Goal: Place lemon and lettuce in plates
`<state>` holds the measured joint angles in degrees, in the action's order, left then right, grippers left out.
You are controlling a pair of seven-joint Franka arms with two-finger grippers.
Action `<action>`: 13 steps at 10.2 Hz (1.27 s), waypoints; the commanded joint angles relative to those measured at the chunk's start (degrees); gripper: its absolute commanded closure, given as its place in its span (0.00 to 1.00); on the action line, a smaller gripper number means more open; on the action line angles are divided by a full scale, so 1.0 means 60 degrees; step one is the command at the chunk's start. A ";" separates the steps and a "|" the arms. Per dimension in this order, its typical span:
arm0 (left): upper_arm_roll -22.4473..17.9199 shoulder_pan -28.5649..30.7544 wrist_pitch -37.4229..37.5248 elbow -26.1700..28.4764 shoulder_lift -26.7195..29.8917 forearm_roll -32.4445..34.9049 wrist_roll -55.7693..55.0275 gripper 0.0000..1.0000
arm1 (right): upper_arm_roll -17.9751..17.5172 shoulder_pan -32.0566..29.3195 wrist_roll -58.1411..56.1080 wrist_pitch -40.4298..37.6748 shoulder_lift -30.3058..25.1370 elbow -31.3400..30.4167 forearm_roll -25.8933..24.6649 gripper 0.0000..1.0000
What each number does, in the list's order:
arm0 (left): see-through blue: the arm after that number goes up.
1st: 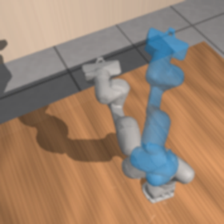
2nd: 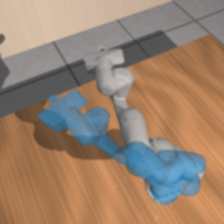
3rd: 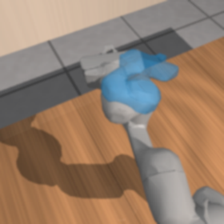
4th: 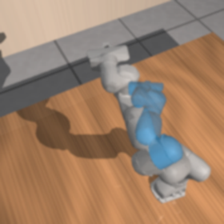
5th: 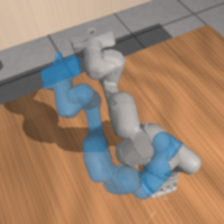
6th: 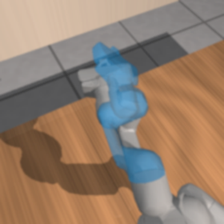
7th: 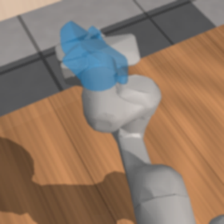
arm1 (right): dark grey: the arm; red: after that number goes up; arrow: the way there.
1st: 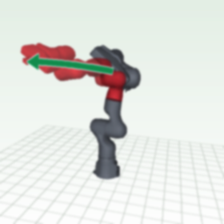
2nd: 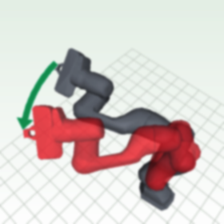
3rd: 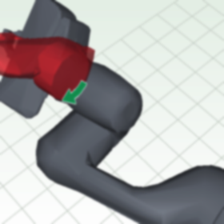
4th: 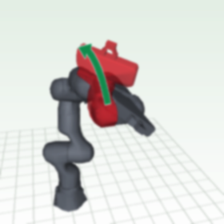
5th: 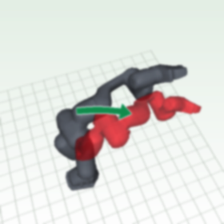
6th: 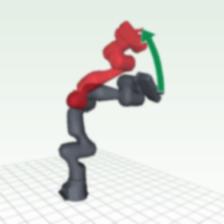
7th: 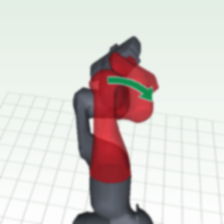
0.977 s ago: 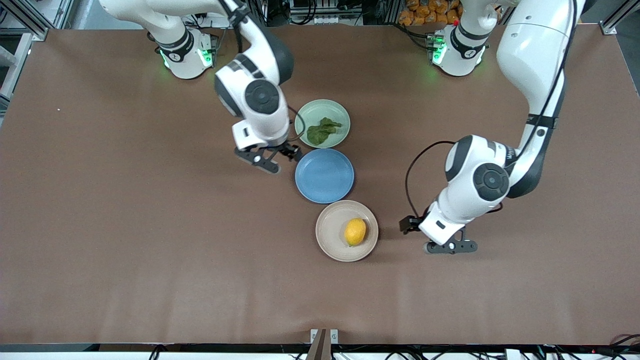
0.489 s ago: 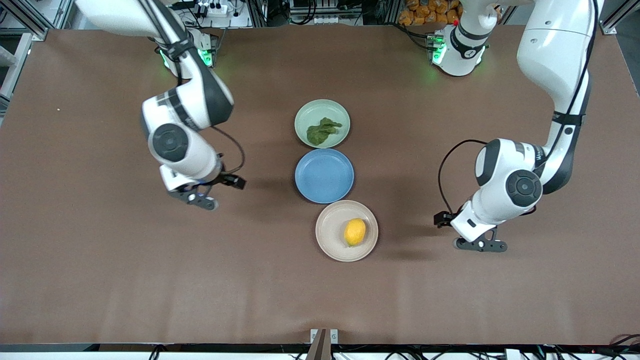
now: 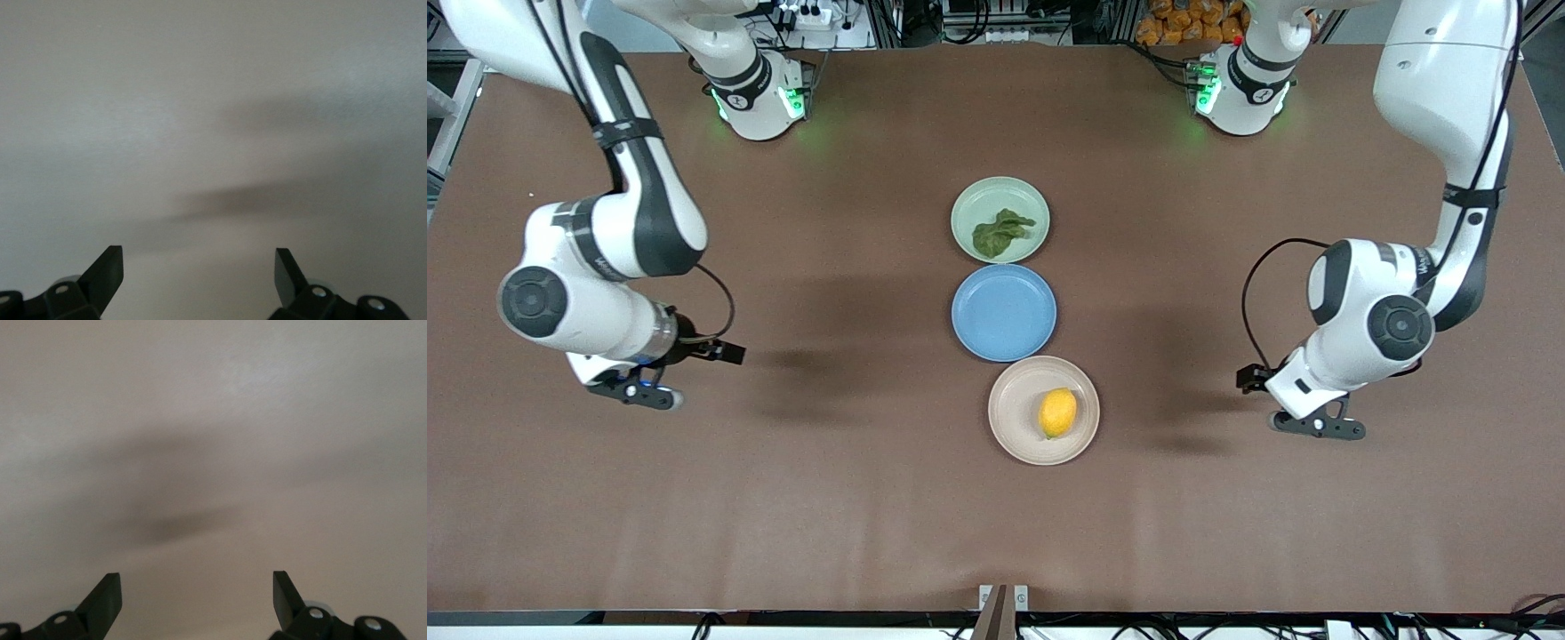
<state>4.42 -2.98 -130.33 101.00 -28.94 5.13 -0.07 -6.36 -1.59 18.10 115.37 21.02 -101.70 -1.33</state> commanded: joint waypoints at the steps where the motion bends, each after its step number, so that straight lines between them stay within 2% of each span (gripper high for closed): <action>1: -0.0178 0.0131 -0.0091 0.0759 0.0837 0.0214 0.0494 0.00 | -0.0199 -0.0131 -0.0189 0.0224 -0.0309 -0.0392 -0.0116 0.00; 4: -0.0180 0.0131 0.0171 0.0804 0.1349 0.0069 0.0466 0.00 | -0.0272 -0.0102 -0.0219 0.0912 -0.1653 -0.2073 -0.0116 0.00; 6: -0.0180 0.0146 0.0800 0.0717 0.1861 -0.0412 0.0451 0.00 | -0.0272 0.0175 -0.0219 0.1015 -0.2605 -0.3055 -0.0130 0.00; 8: -0.0136 0.0131 0.1008 0.0672 0.2243 -0.0882 0.0364 0.00 | -0.0316 0.0235 -0.0219 0.0987 -0.3281 -0.3615 -0.0116 0.00; 10: -0.0078 0.0058 0.1023 0.0687 0.2624 -0.1336 0.0319 0.00 | -0.0360 0.0220 -0.0277 0.0928 -0.3299 -0.3326 -0.0116 0.00; 12: -0.0078 0.0058 0.1605 0.0542 0.3092 -0.1601 0.0319 0.00 | -0.0360 0.0177 -0.0802 0.0637 -0.3313 -0.2843 -0.0116 0.00; 13: -0.0078 0.0058 0.2102 0.0178 0.3153 -0.1660 0.0305 0.00 | -0.0360 0.0147 -0.1080 0.0084 -0.3444 -0.2492 -0.0087 0.00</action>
<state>4.00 -2.60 -121.51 103.33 -12.24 -3.25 2.11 -8.24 -0.03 14.05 119.48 1.86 -119.08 -1.33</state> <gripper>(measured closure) 0.000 0.000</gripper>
